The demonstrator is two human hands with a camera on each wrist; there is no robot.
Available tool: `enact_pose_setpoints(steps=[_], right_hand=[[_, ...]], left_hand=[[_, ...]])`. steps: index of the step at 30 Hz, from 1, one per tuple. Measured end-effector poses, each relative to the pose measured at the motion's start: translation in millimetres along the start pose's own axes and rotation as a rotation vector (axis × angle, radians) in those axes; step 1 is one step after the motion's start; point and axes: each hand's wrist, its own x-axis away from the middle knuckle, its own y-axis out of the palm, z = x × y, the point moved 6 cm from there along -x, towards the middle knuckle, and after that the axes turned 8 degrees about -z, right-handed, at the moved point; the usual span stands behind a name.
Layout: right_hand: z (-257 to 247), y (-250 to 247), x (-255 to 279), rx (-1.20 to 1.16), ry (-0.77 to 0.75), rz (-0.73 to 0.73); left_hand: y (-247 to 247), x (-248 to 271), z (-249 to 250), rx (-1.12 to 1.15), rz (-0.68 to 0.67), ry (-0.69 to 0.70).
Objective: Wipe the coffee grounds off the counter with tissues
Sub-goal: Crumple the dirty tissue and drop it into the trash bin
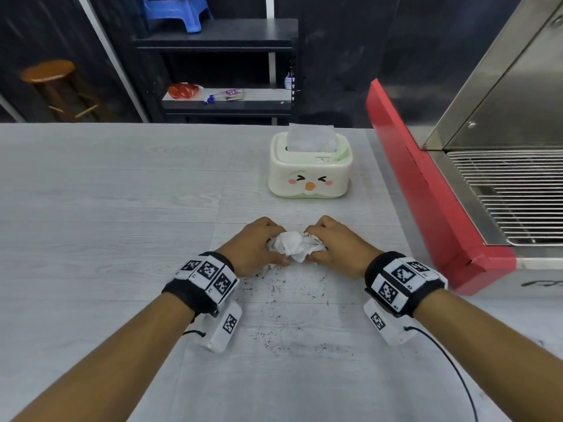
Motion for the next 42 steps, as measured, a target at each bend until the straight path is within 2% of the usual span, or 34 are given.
enact_pose_setpoints(steps=[6, 15, 21, 24, 33, 42], right_hand=[[-10.3, -4.8, 1.2, 0.013, -0.04, -0.022], [-25.6, -17.3, 12.1, -0.245, -0.08, -0.054], [-36.6, -31.0, 24.2, -0.34, -0.129, 0.067], [-39.6, -34.4, 30.0, -0.373, -0.146, 0.123], [-56.7, -30.7, 50.8, -0.306, -0.183, 0.292], [-57.5, -8.8, 84.5, -0.363, -0.155, 0.371]], left_hand=[[-0.8, 5.7, 1.9, 0.116, 0.028, 0.033], [-4.6, 15.9, 15.8, 0.394, -0.029, 0.061], [-5.1, 26.3, 20.8, 0.652, -0.035, 0.057], [-10.9, 37.7, 34.8, 0.642, 0.026, 0.139], [-12.3, 61.9, 48.0, 0.474, 0.24, 0.194], [11.0, 80.9, 58.0, 0.424, 0.252, 0.232]])
